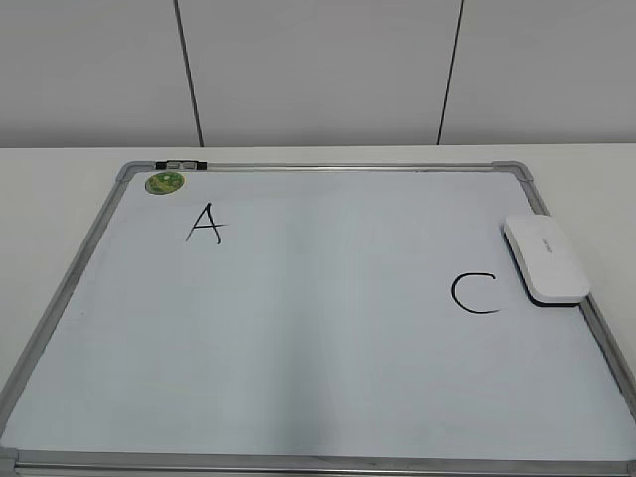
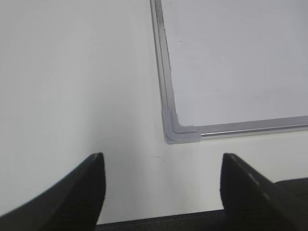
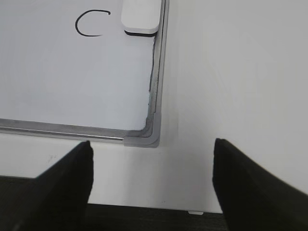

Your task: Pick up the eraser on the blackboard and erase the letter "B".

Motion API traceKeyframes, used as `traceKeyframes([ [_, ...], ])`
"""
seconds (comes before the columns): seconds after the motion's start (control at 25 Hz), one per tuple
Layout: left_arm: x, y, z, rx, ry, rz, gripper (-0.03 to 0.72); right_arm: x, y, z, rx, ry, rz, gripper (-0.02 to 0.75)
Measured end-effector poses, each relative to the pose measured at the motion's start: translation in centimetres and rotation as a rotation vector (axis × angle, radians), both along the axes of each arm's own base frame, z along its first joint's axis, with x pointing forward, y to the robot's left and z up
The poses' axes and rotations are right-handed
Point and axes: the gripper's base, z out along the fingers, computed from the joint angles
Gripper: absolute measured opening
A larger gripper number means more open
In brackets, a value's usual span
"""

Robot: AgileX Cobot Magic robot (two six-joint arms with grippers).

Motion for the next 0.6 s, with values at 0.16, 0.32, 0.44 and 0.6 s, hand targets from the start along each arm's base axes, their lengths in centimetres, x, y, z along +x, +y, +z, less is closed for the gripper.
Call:
traceKeyframes([
  [0.16, 0.00, 0.00, 0.00, 0.000, 0.000, 0.000, 0.543, 0.01, 0.00, 0.01, 0.000, -0.002, 0.000, 0.591],
  [0.32, 0.00, 0.00, 0.00, 0.000, 0.000, 0.000, 0.543, 0.01, 0.00, 0.01, 0.000, -0.002, 0.000, 0.591],
  [0.44, 0.00, 0.00, 0.00, 0.000, 0.000, 0.000, 0.543, 0.01, 0.00, 0.01, 0.000, -0.002, 0.000, 0.591],
  [0.6, 0.01, 0.00, 0.01, 0.000, -0.001, 0.000, 0.543, 0.01, 0.00, 0.01, 0.000, -0.002, 0.000, 0.591],
])
